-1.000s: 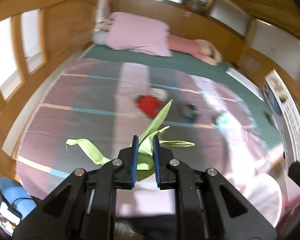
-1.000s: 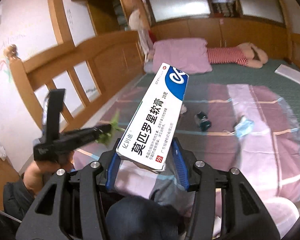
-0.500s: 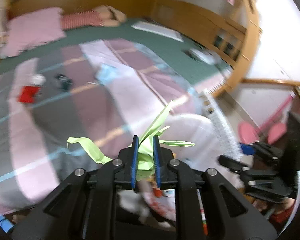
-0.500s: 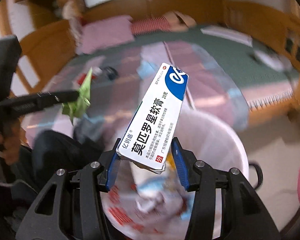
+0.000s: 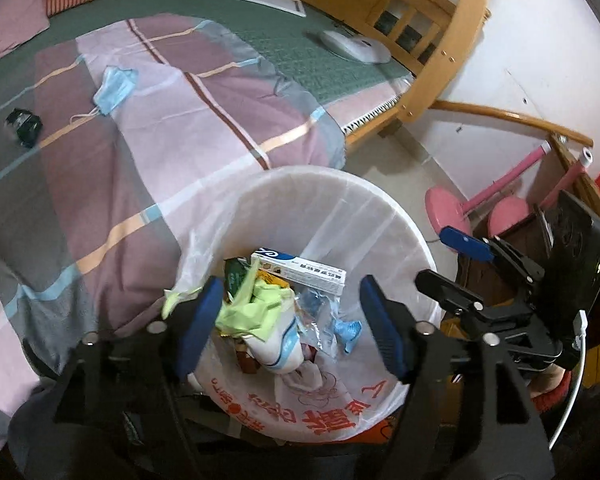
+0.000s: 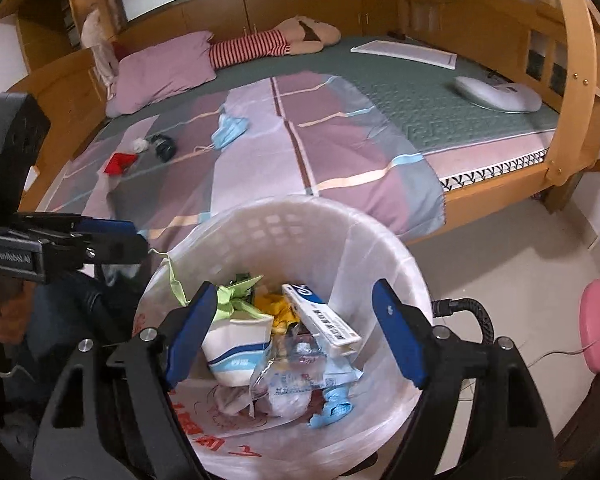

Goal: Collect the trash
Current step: 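Grasp the blue face mask with the left gripper while the right grasps the dark plastic bag, then carry the mask and dark bag toward the white bin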

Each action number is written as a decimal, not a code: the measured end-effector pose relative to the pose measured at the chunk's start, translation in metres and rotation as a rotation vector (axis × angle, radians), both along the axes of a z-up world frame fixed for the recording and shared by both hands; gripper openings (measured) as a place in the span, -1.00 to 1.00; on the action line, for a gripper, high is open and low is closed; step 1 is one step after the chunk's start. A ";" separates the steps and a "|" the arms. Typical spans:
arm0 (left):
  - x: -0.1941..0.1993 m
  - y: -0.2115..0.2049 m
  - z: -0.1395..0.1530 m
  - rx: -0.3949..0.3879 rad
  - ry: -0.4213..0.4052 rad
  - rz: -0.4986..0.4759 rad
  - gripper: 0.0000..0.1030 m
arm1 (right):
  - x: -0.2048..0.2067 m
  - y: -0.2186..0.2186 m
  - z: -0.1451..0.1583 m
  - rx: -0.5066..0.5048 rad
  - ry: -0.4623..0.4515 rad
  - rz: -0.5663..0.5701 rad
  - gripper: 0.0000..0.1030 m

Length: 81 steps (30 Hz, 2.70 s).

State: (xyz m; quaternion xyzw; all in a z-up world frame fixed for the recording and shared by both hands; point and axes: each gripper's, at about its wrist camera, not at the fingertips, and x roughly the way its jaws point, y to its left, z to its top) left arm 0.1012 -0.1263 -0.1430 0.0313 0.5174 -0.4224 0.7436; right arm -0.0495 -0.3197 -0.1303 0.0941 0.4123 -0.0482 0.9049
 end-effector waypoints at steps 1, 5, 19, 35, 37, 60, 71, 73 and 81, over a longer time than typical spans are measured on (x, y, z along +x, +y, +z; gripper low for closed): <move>0.005 0.003 0.001 -0.005 -0.001 0.015 0.49 | 0.000 -0.002 0.000 -0.002 0.000 -0.002 0.52; 0.024 0.028 0.013 -0.008 -0.058 0.107 0.67 | 0.015 -0.002 0.000 0.002 -0.003 -0.003 0.52; 0.165 0.136 0.021 0.137 -0.190 0.565 0.12 | 0.155 0.051 0.019 0.073 -0.096 0.102 0.37; 0.315 -0.058 -0.100 0.295 -0.140 0.261 -0.28 | 0.179 0.062 -0.033 0.102 0.089 0.058 0.37; 0.314 -0.051 -0.105 0.279 -0.115 0.248 -0.53 | 0.185 0.060 -0.030 0.075 0.066 0.043 0.37; 0.201 0.313 -0.026 0.174 -0.175 0.813 -0.61 | 0.410 0.264 -0.090 -0.323 -0.040 0.504 0.16; 0.193 0.310 -0.026 0.143 -0.190 0.776 -0.61 | 0.378 0.273 -0.073 -0.336 -0.044 0.503 -0.62; 0.192 0.312 -0.028 0.150 -0.188 0.788 -0.61 | 0.363 0.276 -0.064 -0.340 -0.067 0.511 -0.62; 0.187 0.316 -0.024 0.188 -0.231 0.811 -0.61 | 0.310 0.281 -0.020 -0.288 -0.126 0.504 -0.62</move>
